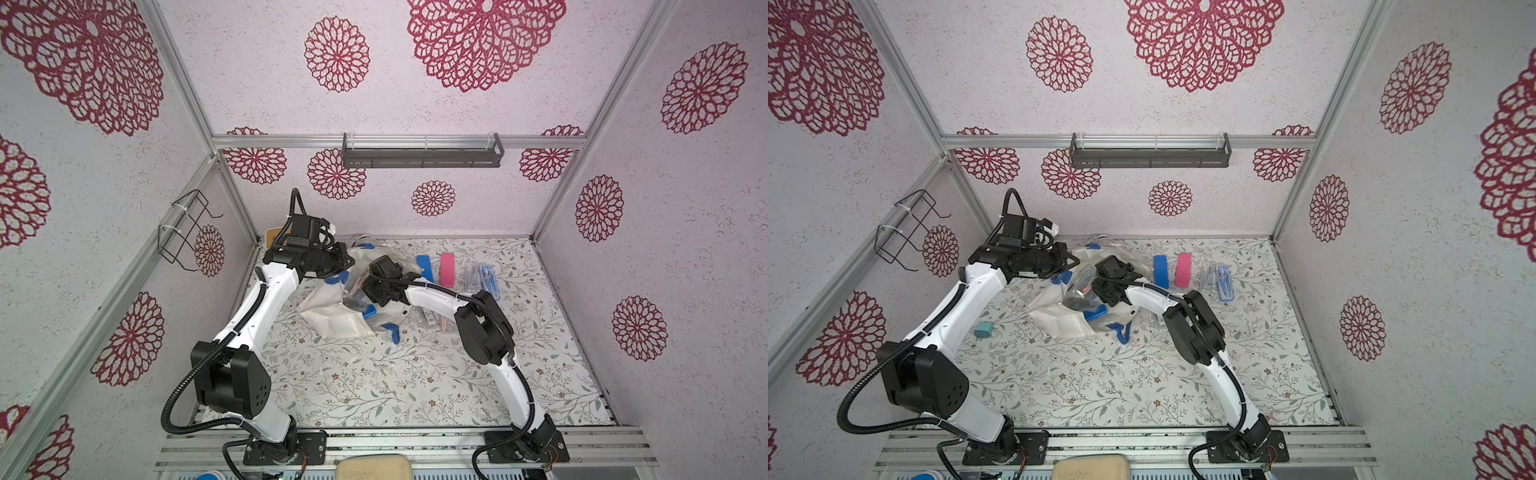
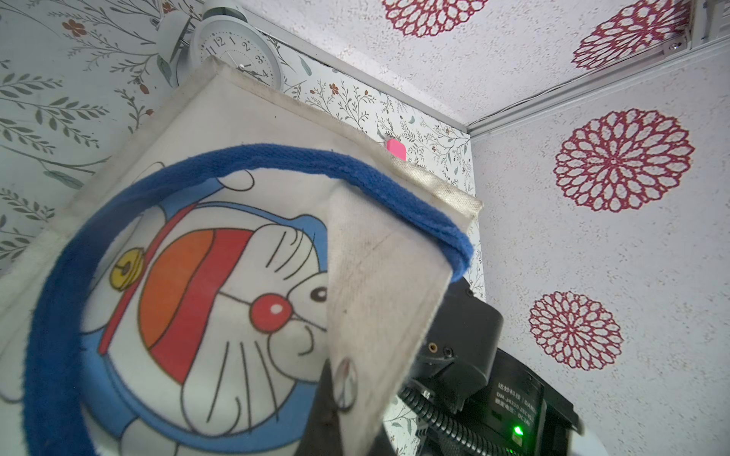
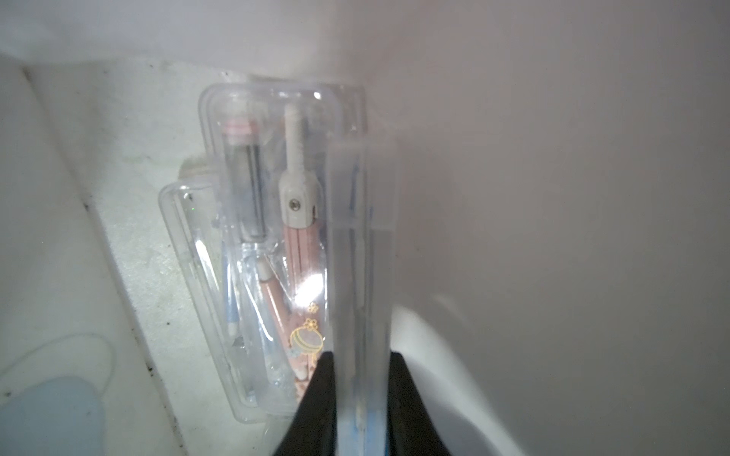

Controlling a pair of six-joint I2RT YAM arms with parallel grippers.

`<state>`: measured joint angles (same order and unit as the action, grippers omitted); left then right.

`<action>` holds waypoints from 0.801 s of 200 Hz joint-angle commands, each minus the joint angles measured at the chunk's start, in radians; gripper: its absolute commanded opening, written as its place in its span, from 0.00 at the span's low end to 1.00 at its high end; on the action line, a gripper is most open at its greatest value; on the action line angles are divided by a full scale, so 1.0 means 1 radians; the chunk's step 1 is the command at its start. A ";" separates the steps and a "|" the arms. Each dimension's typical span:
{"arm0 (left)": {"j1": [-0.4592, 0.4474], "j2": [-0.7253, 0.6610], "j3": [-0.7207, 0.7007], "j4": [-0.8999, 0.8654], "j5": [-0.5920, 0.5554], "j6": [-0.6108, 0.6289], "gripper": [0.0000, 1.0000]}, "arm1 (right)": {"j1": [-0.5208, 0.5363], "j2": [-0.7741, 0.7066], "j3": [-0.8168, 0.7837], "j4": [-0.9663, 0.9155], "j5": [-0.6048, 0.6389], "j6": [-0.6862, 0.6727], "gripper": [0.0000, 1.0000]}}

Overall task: Take out the compass set from the canvas bag
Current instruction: Pick up the compass set from the canvas bag.

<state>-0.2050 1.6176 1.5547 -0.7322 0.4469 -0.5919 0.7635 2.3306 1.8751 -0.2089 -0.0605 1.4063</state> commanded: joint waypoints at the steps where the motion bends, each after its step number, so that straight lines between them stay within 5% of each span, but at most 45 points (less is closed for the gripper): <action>1: -0.006 -0.041 0.002 0.045 0.007 0.001 0.00 | -0.021 -0.028 0.032 0.031 -0.020 -0.044 0.13; 160: 0.023 -0.020 0.022 0.040 -0.034 -0.001 0.00 | -0.051 -0.434 -0.293 0.043 -0.265 -0.338 0.11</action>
<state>-0.1932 1.6176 1.5547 -0.7296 0.4141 -0.5941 0.7322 1.9888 1.6020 -0.1841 -0.2970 1.1545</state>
